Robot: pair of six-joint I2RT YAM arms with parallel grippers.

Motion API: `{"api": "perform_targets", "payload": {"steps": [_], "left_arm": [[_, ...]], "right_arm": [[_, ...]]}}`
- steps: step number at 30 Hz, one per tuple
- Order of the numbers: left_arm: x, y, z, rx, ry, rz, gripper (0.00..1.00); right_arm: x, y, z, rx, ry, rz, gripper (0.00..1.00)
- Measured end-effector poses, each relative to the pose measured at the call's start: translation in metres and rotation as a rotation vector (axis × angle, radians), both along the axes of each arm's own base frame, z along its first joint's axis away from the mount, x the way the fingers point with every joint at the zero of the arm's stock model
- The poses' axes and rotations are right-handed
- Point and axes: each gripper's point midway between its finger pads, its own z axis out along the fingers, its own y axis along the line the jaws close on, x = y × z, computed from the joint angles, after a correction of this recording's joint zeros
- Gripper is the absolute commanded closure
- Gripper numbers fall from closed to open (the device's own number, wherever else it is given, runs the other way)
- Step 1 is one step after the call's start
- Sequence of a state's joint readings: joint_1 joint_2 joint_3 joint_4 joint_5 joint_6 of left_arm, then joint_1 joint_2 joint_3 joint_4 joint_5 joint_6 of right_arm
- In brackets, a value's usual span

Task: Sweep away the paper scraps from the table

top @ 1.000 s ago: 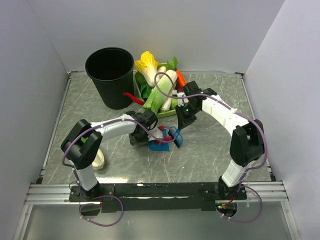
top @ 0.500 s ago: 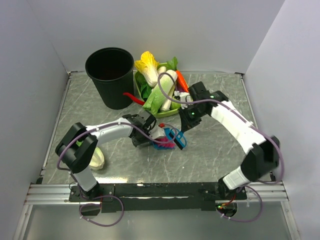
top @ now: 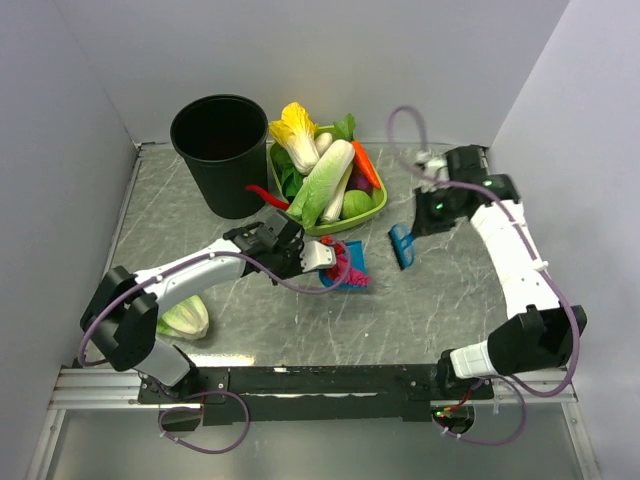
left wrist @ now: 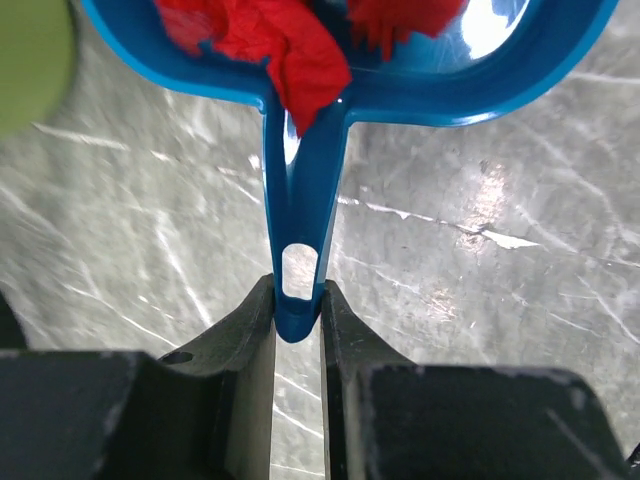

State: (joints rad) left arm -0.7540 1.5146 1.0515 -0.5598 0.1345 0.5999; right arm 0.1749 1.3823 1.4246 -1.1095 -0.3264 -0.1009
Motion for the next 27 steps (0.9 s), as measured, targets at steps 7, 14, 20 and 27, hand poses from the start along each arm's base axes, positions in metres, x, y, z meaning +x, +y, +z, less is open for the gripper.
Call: {"api": "perform_targets", "payload": {"steps": [7, 14, 20, 27], "left_arm": [[0.016, -0.023, 0.049, -0.095, -0.068, -0.051, 0.99], [0.046, -0.046, 0.137, -0.253, -0.172, 0.001, 0.99], [0.081, -0.039, 0.201, -0.355, -0.225, 0.131, 0.99], [0.137, 0.026, 0.239, -0.382, -0.298, 0.389, 0.99]], "right_arm": [[0.044, -0.051, 0.015, -0.011, -0.079, -0.227, 1.0], [0.043, -0.059, -0.005, -0.01, -0.026, -0.275, 1.0], [0.044, -0.06, -0.007, 0.001, -0.025, -0.286, 1.0], [0.049, -0.056, -0.006, 0.029, -0.026, -0.295, 1.0]]}}
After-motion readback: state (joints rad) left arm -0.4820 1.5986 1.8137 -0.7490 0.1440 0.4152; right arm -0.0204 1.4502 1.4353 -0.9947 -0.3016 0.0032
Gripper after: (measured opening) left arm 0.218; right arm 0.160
